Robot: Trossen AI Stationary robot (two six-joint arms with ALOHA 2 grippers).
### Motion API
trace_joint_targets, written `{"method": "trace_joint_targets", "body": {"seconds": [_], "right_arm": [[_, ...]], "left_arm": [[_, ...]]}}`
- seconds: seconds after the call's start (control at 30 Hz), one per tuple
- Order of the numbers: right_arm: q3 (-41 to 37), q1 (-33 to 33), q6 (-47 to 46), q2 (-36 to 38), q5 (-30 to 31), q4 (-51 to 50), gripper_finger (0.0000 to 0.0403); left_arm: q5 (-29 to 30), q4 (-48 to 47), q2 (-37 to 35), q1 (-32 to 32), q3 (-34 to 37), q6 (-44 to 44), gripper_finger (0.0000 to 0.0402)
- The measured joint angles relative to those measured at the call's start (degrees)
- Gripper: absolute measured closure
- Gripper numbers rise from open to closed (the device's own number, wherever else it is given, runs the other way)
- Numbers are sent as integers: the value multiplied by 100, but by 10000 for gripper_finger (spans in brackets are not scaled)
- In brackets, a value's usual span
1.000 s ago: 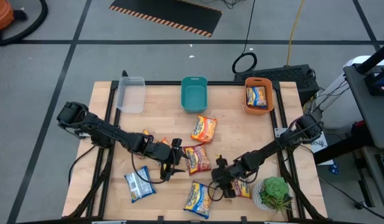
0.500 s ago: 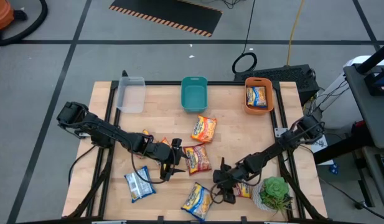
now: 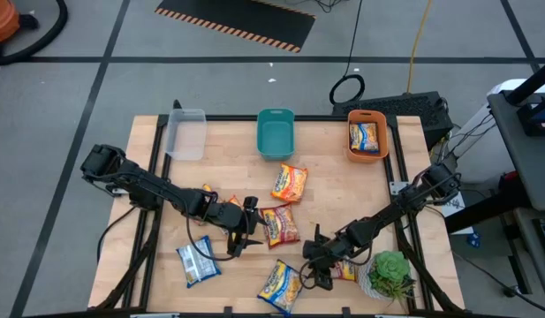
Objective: Sort Maruchan noodles
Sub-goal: Put the right blue noodle pack into the orange bin
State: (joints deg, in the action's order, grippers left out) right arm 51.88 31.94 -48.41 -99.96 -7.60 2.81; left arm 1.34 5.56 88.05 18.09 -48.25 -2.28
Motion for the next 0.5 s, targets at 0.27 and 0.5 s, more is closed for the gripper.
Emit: {"method": "trace_joint_targets", "body": {"seconds": [0.27,0.5], "right_arm": [[7,195,270,0,-153,326,257],[7,179,106,0,-20,304,257]], "left_arm": [[2,-155,0,1,0,4,121],[2,-297,0,1,0,3,121]]}}
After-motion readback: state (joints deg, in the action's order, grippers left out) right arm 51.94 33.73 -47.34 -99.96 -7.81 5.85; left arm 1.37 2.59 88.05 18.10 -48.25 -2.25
